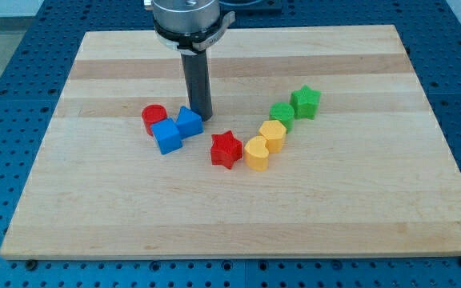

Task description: Push the green blocks into the yellow hexagon

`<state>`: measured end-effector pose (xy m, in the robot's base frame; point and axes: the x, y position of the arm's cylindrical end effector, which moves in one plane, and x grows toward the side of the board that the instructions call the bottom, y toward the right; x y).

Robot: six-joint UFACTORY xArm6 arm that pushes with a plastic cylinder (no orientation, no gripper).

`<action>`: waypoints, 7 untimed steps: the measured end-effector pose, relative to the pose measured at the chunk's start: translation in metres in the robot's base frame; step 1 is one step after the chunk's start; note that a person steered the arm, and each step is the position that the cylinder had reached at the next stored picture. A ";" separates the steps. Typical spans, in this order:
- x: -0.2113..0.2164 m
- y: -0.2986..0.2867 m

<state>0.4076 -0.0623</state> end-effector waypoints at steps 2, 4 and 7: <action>-0.040 0.075; -0.058 0.179; -0.030 0.132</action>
<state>0.3775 0.0695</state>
